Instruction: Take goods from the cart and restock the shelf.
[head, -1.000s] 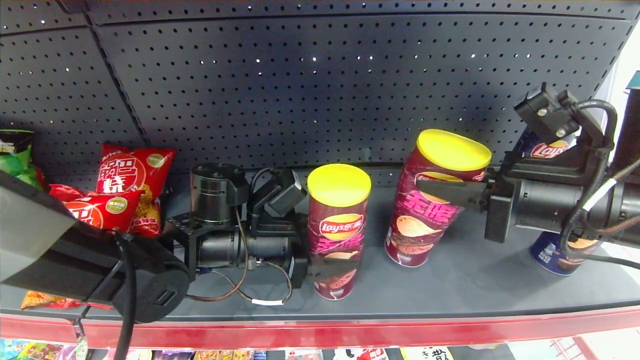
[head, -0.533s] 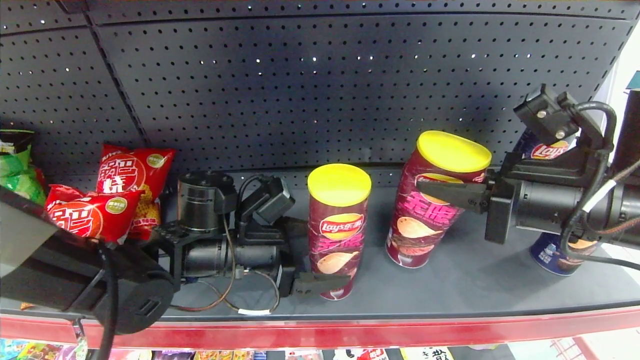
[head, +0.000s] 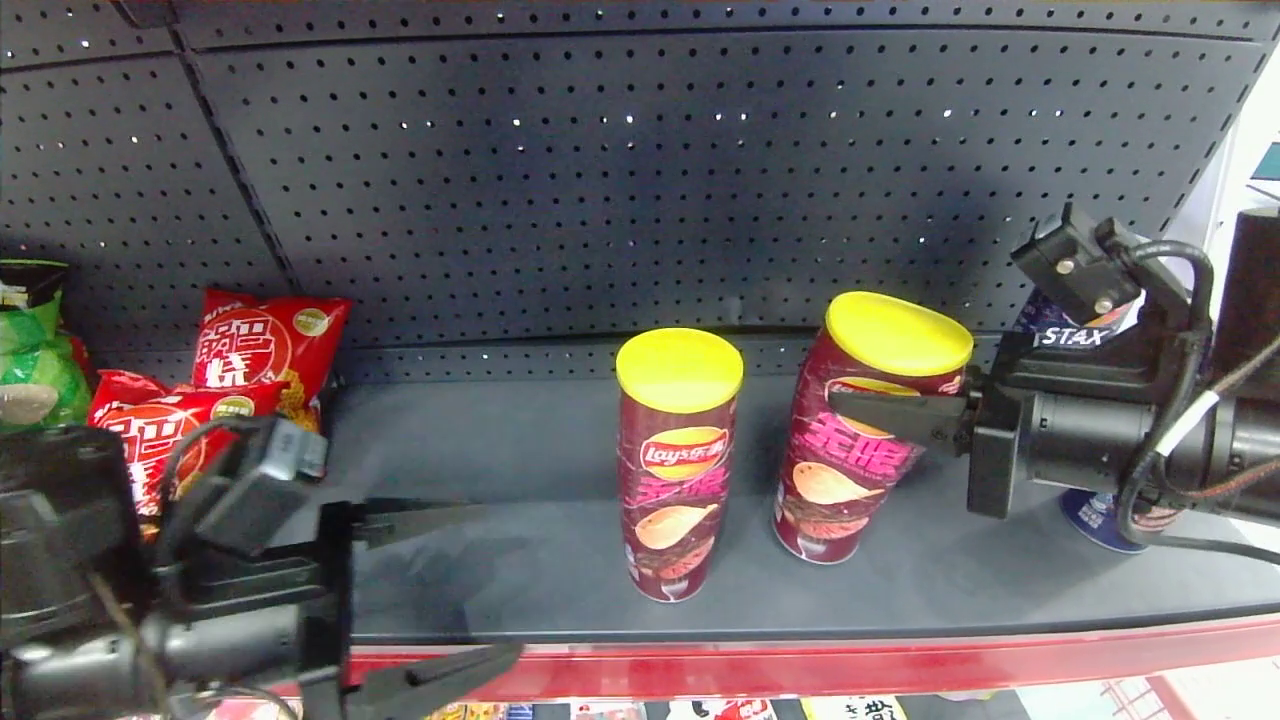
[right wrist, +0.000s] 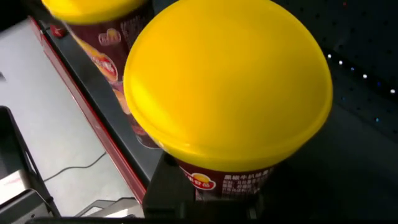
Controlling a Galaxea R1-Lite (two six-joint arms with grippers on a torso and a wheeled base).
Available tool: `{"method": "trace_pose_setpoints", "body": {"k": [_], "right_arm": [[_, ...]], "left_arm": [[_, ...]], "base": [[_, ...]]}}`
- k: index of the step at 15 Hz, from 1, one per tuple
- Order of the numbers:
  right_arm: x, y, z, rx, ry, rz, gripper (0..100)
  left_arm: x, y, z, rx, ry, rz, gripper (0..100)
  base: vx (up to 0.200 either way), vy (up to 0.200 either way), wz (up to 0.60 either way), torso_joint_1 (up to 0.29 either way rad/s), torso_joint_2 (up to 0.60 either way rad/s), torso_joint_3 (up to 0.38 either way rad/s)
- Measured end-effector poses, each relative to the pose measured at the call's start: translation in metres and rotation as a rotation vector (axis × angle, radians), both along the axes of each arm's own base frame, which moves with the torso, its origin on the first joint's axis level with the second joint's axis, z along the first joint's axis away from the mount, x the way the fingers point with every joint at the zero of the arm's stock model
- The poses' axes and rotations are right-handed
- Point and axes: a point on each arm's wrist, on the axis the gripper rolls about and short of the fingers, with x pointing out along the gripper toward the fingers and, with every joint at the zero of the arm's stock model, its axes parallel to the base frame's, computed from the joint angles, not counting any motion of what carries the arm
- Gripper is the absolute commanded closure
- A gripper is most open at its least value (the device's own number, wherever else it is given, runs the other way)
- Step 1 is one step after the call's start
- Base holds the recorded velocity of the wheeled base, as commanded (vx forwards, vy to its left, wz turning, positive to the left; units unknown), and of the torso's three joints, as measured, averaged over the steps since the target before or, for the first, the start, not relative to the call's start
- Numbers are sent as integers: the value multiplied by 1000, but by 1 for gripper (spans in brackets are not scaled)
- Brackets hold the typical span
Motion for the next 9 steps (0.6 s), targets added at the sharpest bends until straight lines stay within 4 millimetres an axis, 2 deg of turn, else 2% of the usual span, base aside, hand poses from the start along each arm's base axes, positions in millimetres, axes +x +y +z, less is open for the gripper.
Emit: {"method": "trace_pose_setpoints", "body": {"k": [2,4,6,9], "right_arm": [[-3,-2,-4,-6,11,0,100],[-4,-3,-3,-4,8,1,100],[-3,-2,0,3,-4,3,100],[3,1,3,7,-9,-1,100]], "left_arm": [[-25,36,14,-59,-65,186,0],[-55,61,23,-139,-113,373,0],[-78,72,28,-199,-152,503,0],[-96,77,24,-200,-219,617,0]], "base": [[0,0,0,0,0,0],[0,0,0,0,0,0],[0,0,0,0,0,0],[0,0,0,0,0,0]]}}
